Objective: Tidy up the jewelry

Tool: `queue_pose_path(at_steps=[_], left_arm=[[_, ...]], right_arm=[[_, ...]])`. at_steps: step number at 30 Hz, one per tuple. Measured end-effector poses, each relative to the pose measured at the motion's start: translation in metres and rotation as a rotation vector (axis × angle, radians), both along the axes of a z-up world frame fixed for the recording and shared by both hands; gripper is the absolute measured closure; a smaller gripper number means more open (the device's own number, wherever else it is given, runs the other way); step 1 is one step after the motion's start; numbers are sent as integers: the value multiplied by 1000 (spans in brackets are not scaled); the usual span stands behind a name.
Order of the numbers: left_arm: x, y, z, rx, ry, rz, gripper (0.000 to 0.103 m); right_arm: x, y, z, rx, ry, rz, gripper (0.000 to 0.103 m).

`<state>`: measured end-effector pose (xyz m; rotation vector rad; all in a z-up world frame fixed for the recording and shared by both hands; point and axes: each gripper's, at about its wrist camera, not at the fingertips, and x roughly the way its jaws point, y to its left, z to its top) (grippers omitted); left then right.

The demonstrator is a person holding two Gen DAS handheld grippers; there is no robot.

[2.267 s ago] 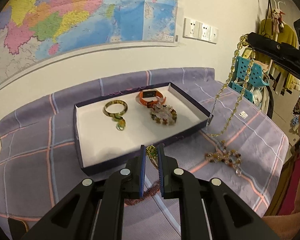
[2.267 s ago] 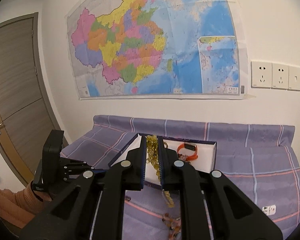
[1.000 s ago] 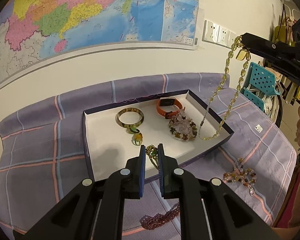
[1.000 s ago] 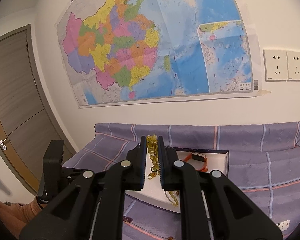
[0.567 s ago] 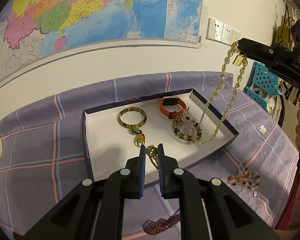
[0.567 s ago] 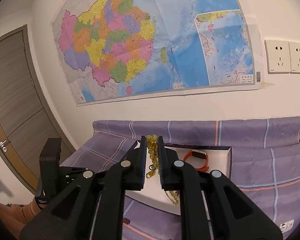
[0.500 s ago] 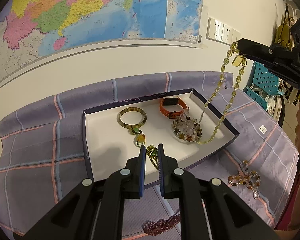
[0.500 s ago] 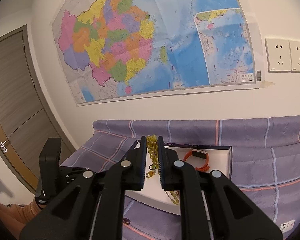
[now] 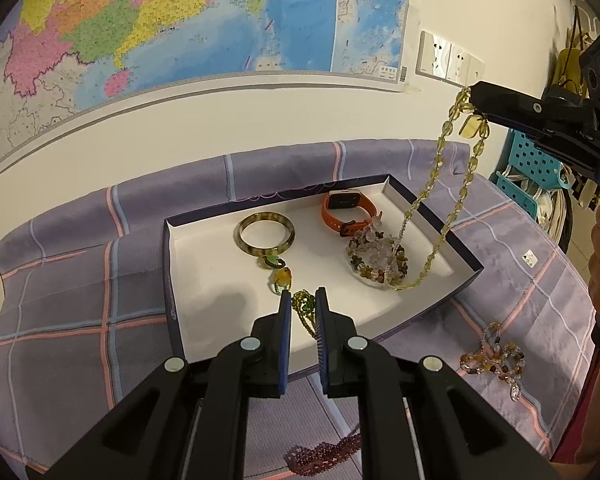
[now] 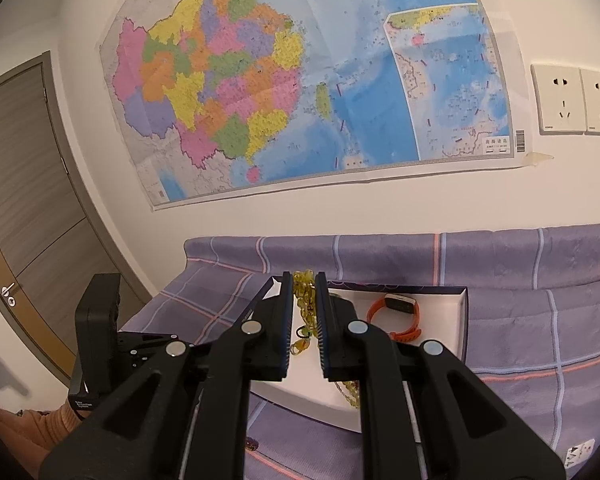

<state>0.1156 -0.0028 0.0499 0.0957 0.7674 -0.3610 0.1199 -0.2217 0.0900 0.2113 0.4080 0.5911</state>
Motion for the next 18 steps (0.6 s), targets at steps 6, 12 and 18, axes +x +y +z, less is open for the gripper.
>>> queue_pose_path(at_steps=[6,12,18], left_arm=[[1,0,-1,2,1,1,93],[1,0,-1,2,3,1,93],[2,0,-1,2,6,5,93]], right_arm=[[2,1,-2,-1,1,3,92],[2,2,-1,-3,-2,7,92],[2,2,-1,-3,-1,6,92]])
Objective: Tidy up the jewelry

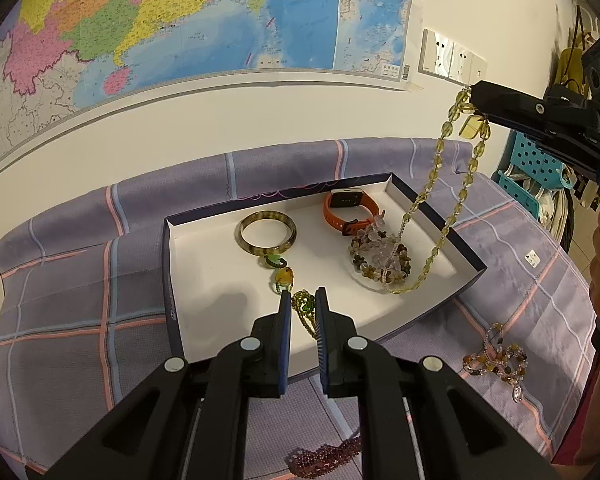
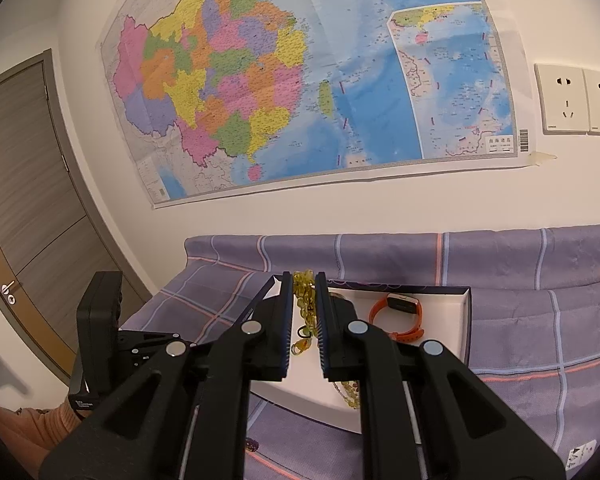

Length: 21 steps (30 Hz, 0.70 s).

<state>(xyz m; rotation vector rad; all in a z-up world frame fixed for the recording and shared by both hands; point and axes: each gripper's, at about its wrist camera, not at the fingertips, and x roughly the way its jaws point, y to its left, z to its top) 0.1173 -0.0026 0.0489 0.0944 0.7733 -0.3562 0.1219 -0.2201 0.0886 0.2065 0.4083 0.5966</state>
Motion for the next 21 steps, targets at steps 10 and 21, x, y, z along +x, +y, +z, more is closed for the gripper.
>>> queue_pose_path(at_steps=[10,21], left_arm=[[4,1,-2,6,7,6,93],[12,-2,-9,16,30,15,93]], right_arm=[[1,1,0,-2,3,-1,92],[6,2,-3,-1,10,3,92]])
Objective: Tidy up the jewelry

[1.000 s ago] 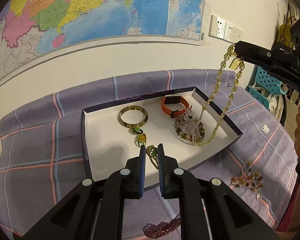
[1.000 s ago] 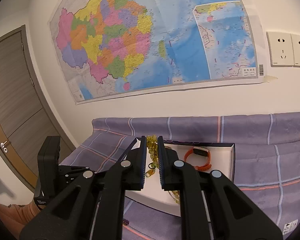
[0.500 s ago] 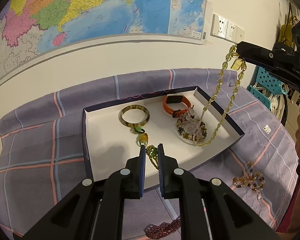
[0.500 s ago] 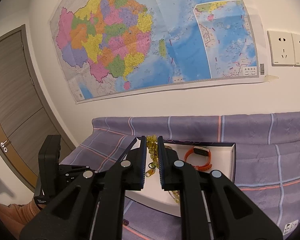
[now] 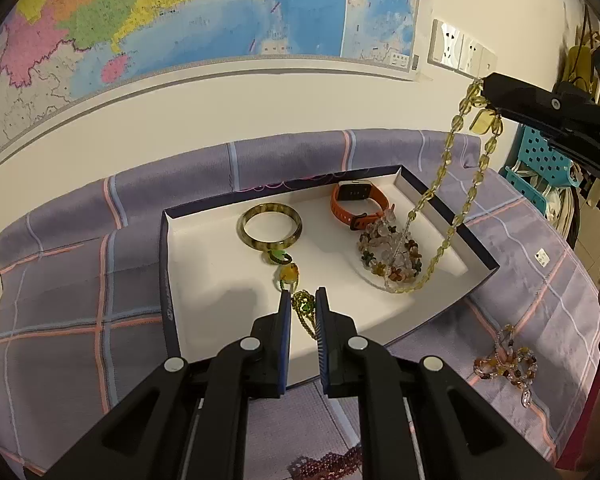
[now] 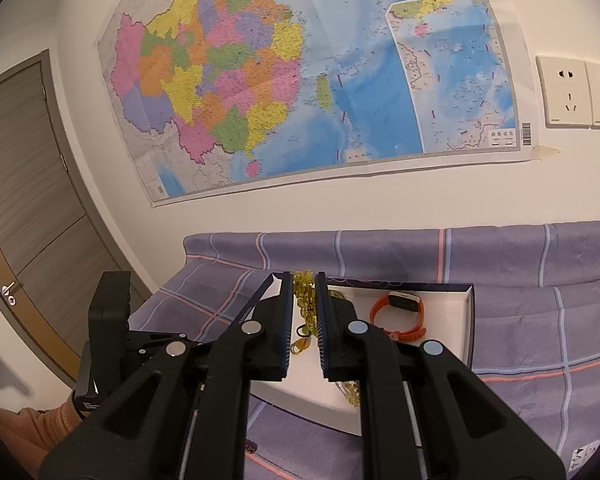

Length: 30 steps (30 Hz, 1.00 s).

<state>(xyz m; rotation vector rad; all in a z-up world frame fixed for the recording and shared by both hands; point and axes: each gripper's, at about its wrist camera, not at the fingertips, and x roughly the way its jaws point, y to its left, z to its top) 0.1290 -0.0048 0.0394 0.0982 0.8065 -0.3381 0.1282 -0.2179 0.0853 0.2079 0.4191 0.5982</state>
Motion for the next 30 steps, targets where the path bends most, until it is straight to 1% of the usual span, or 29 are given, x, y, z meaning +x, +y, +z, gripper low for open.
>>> queue_pose_path(at_steps=[10,30], left_arm=[[5,-1,-7,14,15,15,92],[22,-6,-27,36,75,28,92]], right_arm=[[5,-1,-4,4,9,-1,92],[16,0,-14,4,44,3,92]])
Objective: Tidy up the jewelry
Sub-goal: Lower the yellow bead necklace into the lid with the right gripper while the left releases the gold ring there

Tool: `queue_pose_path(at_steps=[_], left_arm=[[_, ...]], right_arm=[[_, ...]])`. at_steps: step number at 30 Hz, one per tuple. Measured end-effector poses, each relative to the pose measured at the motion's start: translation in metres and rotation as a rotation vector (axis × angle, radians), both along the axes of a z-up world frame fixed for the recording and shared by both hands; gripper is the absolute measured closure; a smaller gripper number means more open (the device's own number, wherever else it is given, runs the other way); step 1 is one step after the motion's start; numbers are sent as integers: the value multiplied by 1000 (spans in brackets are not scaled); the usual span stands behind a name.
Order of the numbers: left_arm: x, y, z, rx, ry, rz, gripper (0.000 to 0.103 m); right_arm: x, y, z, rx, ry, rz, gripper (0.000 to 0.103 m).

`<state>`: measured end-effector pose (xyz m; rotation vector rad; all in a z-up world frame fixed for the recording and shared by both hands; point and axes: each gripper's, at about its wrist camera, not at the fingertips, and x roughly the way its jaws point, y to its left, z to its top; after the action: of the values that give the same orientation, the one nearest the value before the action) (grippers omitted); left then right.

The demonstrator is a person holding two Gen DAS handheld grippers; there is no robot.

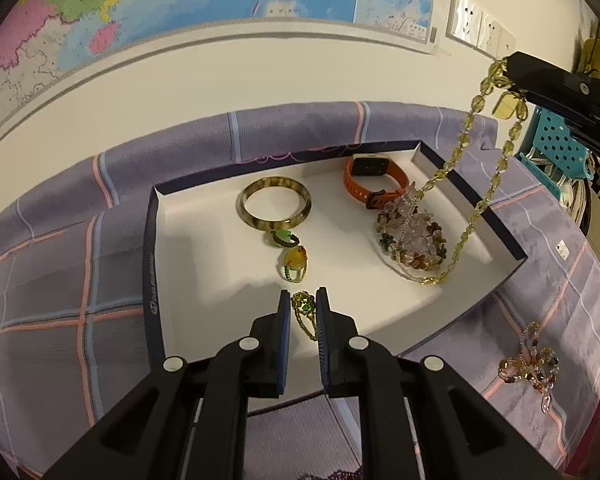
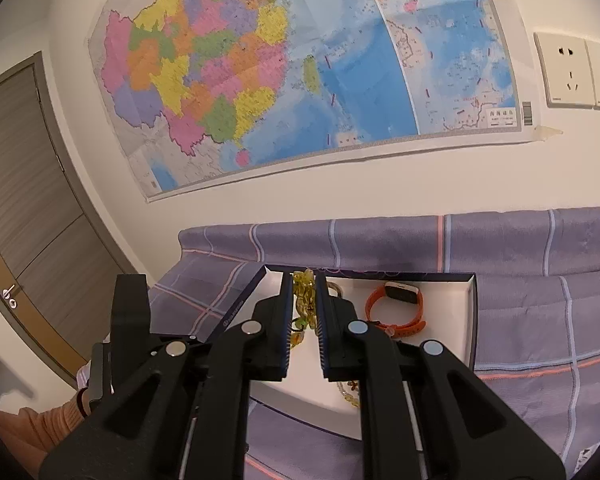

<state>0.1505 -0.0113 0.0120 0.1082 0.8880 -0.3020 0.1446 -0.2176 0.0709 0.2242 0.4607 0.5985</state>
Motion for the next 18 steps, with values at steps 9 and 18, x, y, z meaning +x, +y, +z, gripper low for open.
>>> queue_pose_path(at_steps=[9,18], left_arm=[[14,0,-14,4,52,16,92],[24,0,-20,20,69,38,92]], right_arm=[[16,6,-19,-19,51,9,92],[34,7,-44,-38,118,6,92]])
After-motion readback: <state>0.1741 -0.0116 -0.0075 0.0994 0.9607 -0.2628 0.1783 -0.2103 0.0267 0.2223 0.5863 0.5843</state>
